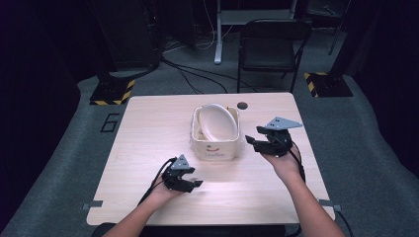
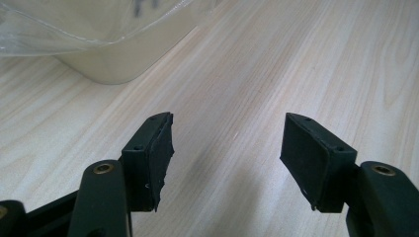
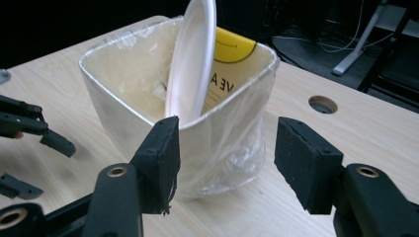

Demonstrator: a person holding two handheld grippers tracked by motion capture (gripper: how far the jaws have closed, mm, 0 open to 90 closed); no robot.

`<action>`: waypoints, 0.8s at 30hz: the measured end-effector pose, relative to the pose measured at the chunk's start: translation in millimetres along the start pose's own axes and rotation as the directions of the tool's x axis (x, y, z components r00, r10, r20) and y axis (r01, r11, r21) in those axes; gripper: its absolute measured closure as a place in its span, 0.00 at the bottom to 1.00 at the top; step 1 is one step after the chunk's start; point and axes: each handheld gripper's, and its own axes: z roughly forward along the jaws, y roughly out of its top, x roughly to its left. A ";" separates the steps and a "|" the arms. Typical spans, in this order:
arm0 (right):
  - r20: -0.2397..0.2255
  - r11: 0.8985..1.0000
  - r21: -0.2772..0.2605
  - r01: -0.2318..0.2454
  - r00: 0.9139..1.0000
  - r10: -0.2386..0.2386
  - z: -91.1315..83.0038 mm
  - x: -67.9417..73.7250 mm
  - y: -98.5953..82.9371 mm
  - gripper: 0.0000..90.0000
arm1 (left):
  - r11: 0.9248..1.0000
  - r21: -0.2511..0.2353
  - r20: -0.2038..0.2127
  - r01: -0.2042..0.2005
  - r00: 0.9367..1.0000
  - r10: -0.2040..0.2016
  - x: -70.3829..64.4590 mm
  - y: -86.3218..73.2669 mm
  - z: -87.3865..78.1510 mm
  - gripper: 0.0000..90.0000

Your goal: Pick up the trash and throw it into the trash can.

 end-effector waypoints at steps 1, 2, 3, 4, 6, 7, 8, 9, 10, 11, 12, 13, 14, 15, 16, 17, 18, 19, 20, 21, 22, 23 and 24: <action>0.002 1.000 0.000 -0.002 1.000 0.002 -0.9 -0.2 -2.5 0.47 | 1.000 0.005 0.000 -0.001 1.000 0.001 0.3 0.2 -0.3 0.40; 0.004 1.000 0.000 -0.004 1.000 0.004 -1.5 -0.5 -5.1 0.47 | 1.000 0.004 0.000 -0.001 1.000 0.001 0.3 0.2 -0.3 0.40; 0.007 1.000 0.000 -0.002 1.000 0.002 -2.2 -0.8 -7.8 0.47 | 1.000 0.005 0.000 -0.001 1.000 0.001 0.3 0.2 -0.3 0.40; 0.009 1.000 0.003 -0.002 1.000 0.002 -2.7 -0.6 -10.5 0.47 | 1.000 0.005 -0.001 -0.001 1.000 0.001 0.3 0.1 -0.3 0.40; 0.013 1.000 0.007 0.000 1.000 0.000 -3.3 0.2 -16.4 0.47 | 1.000 0.004 -0.001 0.002 1.000 -0.002 0.2 0.0 0.0 0.40; 0.013 1.000 0.011 -0.001 1.000 0.001 -3.2 0.6 -20.1 0.47 | 1.000 0.001 -0.003 -0.001 1.000 0.001 0.4 -0.1 0.2 0.40; 0.014 1.000 0.013 -0.003 1.000 0.003 -3.2 1.0 -22.4 0.47 | 1.000 0.005 -0.003 0.004 1.000 -0.004 0.2 0.0 0.1 0.40; 0.013 1.000 0.015 -0.005 1.000 0.005 -3.2 1.4 -25.4 0.47 | 1.000 0.006 -0.001 0.004 1.000 -0.004 0.2 0.0 0.2 0.40; 0.015 1.000 0.014 -0.006 1.000 0.006 -3.5 2.1 -28.3 0.47 | 1.000 0.006 -0.001 0.005 1.000 -0.005 0.2 -0.1 0.2 0.40; 0.017 1.000 0.014 -0.003 1.000 0.003 -3.8 2.8 -31.1 0.47 | 1.000 0.006 -0.001 0.005 1.000 -0.005 0.2 -0.1 0.2 0.40; 0.022 1.000 0.011 -0.001 1.000 0.001 -4.2 3.3 -33.8 0.47 | 1.000 0.007 -0.002 0.004 1.000 -0.004 0.2 -0.1 0.3 0.40; 0.020 1.000 0.009 -0.006 1.000 0.006 -4.6 3.8 -36.6 0.47 | 1.000 0.008 -0.002 0.004 1.000 -0.004 0.3 -0.1 0.4 0.40; 0.020 1.000 0.010 -0.010 1.000 0.010 -4.8 4.0 -39.3 0.47 | 1.000 0.004 -0.002 0.005 1.000 -0.005 0.2 -0.3 0.8 0.40; 0.023 1.000 0.011 -0.009 1.000 0.009 -5.0 4.3 -42.1 0.47 | 1.000 0.005 -0.002 0.004 1.000 -0.004 0.3 -0.3 0.8 0.40; 0.027 1.000 0.013 -0.008 1.000 0.008 -5.0 4.6 -44.9 0.47 | 1.000 0.005 -0.002 0.004 1.000 -0.004 0.3 -0.3 0.8 0.40; 0.029 1.000 0.016 -0.009 1.000 0.009 -5.2 4.7 -47.7 0.47 | 1.000 0.004 -0.003 0.004 1.000 -0.004 0.3 -0.3 0.8 0.40; 0.030 1.000 0.017 -0.015 0.999 0.015 -5.5 5.0 -50.6 0.47 | 1.000 0.004 -0.003 0.006 1.000 -0.006 0.3 -0.3 0.8 0.40; 0.031 1.000 0.017 -0.018 0.999 0.017 -6.3 4.9 -53.8 0.47 | 1.000 0.001 -0.003 0.009 1.000 -0.009 0.1 -0.3 0.8 0.40; 0.033 1.000 0.013 -0.026 0.999 0.026 -7.2 5.0 -57.3 0.47 | 1.000 0.004 -0.004 0.006 1.000 -0.006 0.1 -0.1 0.1 0.40; 0.033 0.999 0.004 -0.035 0.999 0.035 -8.2 4.9 -61.3 0.47 | 1.000 0.006 0.001 0.004 1.000 -0.004 0.3 0.1 -0.6 0.40; 0.031 0.999 -0.001 -0.051 0.998 0.051 -9.6 4.9 -66.7 0.47 | 1.000 -0.001 0.001 0.006 1.000 -0.006 0.2 -0.3 -0.3 0.40; 0.032 0.998 -0.005 -0.058 0.998 0.058 -10.7 5.0 -71.1 0.47 | 1.000 0.002 0.002 0.006 1.000 -0.006 0.3 -0.2 -0.7 0.40; 0.033 0.998 -0.006 -0.064 0.997 0.065 -11.1 5.1 -74.5 0.47 | 1.000 -0.001 0.001 0.006 1.000 -0.006 0.2 -0.3 -0.3 0.40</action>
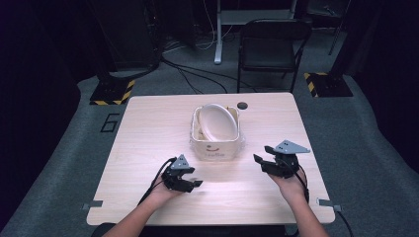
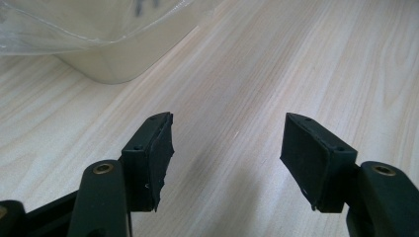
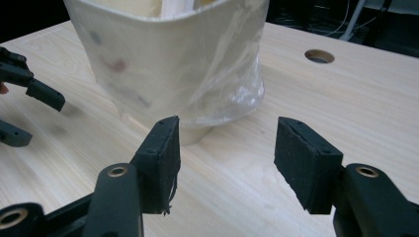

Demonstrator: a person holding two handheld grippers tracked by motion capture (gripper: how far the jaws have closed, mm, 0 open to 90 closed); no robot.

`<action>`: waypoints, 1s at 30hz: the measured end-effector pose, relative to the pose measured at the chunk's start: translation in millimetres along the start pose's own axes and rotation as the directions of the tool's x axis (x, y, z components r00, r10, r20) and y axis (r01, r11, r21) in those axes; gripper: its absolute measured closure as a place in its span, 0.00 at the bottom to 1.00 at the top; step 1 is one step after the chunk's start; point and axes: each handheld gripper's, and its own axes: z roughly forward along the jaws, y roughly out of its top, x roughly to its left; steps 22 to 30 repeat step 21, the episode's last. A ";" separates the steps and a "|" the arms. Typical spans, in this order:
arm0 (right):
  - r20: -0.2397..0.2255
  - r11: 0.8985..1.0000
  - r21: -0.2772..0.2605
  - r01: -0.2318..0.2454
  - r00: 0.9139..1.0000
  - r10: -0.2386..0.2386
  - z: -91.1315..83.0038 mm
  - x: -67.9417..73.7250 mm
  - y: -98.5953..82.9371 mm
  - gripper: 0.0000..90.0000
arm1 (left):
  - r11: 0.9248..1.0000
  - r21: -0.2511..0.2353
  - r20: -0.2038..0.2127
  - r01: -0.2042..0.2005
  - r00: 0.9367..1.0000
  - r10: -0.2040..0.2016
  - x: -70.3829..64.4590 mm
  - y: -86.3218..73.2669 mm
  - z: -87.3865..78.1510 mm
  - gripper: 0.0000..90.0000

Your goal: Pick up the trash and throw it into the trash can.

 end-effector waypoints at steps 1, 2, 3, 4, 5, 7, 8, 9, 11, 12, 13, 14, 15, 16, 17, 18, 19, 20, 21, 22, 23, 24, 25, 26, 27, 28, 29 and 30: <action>0.000 1.000 0.006 -0.008 1.000 0.008 -0.4 -0.4 -5.4 0.47 | 1.000 0.005 0.001 0.001 1.000 -0.001 0.2 0.2 -0.2 0.40; 0.002 1.000 0.012 -0.010 1.000 0.010 -0.2 -0.7 -9.4 0.47 | 1.000 0.000 0.000 0.005 1.000 -0.005 0.0 -0.1 0.8 0.40; 0.010 1.000 0.018 -0.004 1.000 0.004 -0.1 -1.1 -12.7 0.47 | 1.000 0.000 -0.001 0.007 1.000 -0.007 0.0 -0.1 1.1 0.40; 0.011 1.000 0.024 -0.005 1.000 0.004 -0.3 -1.4 -14.7 0.47 | 1.000 0.001 -0.001 0.007 1.000 -0.007 0.1 0.0 1.3 0.40; 0.011 1.000 0.024 -0.008 1.000 0.007 -0.4 -2.0 -16.7 0.47 | 1.000 0.004 -0.003 0.005 1.000 -0.005 0.5 0.2 1.2 0.40; 0.015 1.000 0.027 -0.008 1.000 0.008 -1.3 -2.8 -19.2 0.46 | 1.000 0.011 -0.004 0.003 1.000 -0.003 1.5 0.2 1.3 0.40; 0.021 1.000 0.025 0.003 1.000 -0.003 -1.6 -3.1 -21.3 0.46 | 1.000 0.015 -0.002 0.003 1.000 -0.003 1.9 0.3 1.3 0.40; 0.026 1.000 0.030 0.007 1.000 -0.008 -1.6 -3.1 -23.1 0.46 | 1.000 0.012 -0.005 0.005 1.000 -0.005 1.8 0.1 1.6 0.40; 0.032 0.999 0.039 0.012 0.999 -0.013 -0.5 -3.9 -28.5 0.46 | 1.000 0.013 -0.008 0.004 1.000 -0.004 1.7 -0.1 1.7 0.40; 0.032 0.999 0.045 0.009 0.999 -0.010 0.3 -4.4 -32.0 0.47 | 1.000 0.015 -0.006 0.002 1.000 -0.002 1.8 -0.1 1.7 0.40; 0.028 0.999 0.053 0.003 1.000 -0.004 1.4 -5.0 -35.9 0.47 | 1.000 0.017 -0.006 0.000 1.000 0.000 1.7 -0.1 1.6 0.40; 0.028 0.998 0.062 -0.003 1.000 0.002 2.6 -5.5 -39.4 0.47 | 1.000 0.016 -0.006 0.000 1.000 0.000 1.6 -0.1 1.5 0.40; 0.029 0.997 0.073 -0.005 1.000 0.003 3.8 -6.6 -41.8 0.47 | 1.000 0.014 -0.009 0.000 1.000 0.000 1.5 -0.1 1.5 0.40; 0.033 0.997 0.079 -0.010 0.999 0.007 5.1 -7.4 -43.7 0.47 | 1.000 0.017 -0.006 0.001 1.000 -0.001 1.8 0.0 1.3 0.40; 0.037 0.997 0.083 -0.011 0.999 0.008 6.0 -8.7 -45.5 0.47 | 1.000 0.017 -0.002 0.003 1.000 -0.003 2.0 0.1 1.2 0.40; 0.041 0.996 0.086 -0.023 0.999 0.020 7.0 -9.6 -47.1 0.47 | 1.000 0.015 -0.001 0.004 1.000 -0.004 2.0 0.1 1.3 0.40; 0.046 0.995 0.092 -0.028 0.999 0.024 7.7 -11.0 -48.6 0.47 | 1.000 0.011 0.000 0.008 1.000 -0.008 1.7 0.2 1.5 0.40; 0.049 0.995 0.094 -0.034 0.998 0.030 8.1 -11.9 -49.8 0.47 | 1.000 0.009 0.000 0.006 1.000 -0.006 1.5 0.4 1.7 0.40; 0.050 0.995 0.096 -0.041 0.998 0.036 8.3 -12.9 -50.5 0.46 | 1.000 0.007 0.000 0.006 1.000 -0.006 1.3 0.5 2.3 0.40; 0.050 0.995 0.096 -0.041 0.998 0.036 8.3 -12.9 -50.5 0.46 | 1.000 0.007 0.000 0.006 1.000 -0.006 1.3 0.5 2.3 0.40; 0.050 0.995 0.096 -0.041 0.998 0.036 8.3 -12.9 -50.5 0.46 | 1.000 0.007 0.000 0.006 1.000 -0.006 1.3 0.5 2.3 0.40; 0.050 0.995 0.096 -0.041 0.998 0.036 8.3 -12.9 -50.5 0.46 | 1.000 0.007 0.000 0.006 1.000 -0.006 1.3 0.5 2.3 0.40; 0.050 0.995 0.096 -0.041 0.998 0.036 8.3 -12.9 -50.5 0.46 | 1.000 0.007 0.000 0.006 1.000 -0.006 1.3 0.5 2.3 0.40; 0.050 0.995 0.096 -0.041 0.998 0.036 8.3 -12.9 -50.5 0.46 | 1.000 0.007 0.000 0.006 1.000 -0.006 1.3 0.5 2.3 0.40; 0.050 0.995 0.096 -0.041 0.998 0.036 8.3 -12.9 -50.5 0.46 | 1.000 0.007 0.000 0.006 1.000 -0.006 1.3 0.5 2.3 0.40; 0.050 0.995 0.096 -0.041 0.998 0.036 8.3 -12.9 -50.5 0.46 | 1.000 0.007 0.000 0.006 1.000 -0.006 1.3 0.5 2.3 0.40; 0.050 0.995 0.096 -0.041 0.998 0.036 8.3 -12.9 -50.5 0.46 | 1.000 0.007 0.000 0.006 1.000 -0.006 1.3 0.5 2.3 0.40; 0.050 0.995 0.096 -0.041 0.998 0.036 8.3 -12.9 -50.5 0.46 | 1.000 0.007 0.000 0.006 1.000 -0.006 1.3 0.5 2.3 0.40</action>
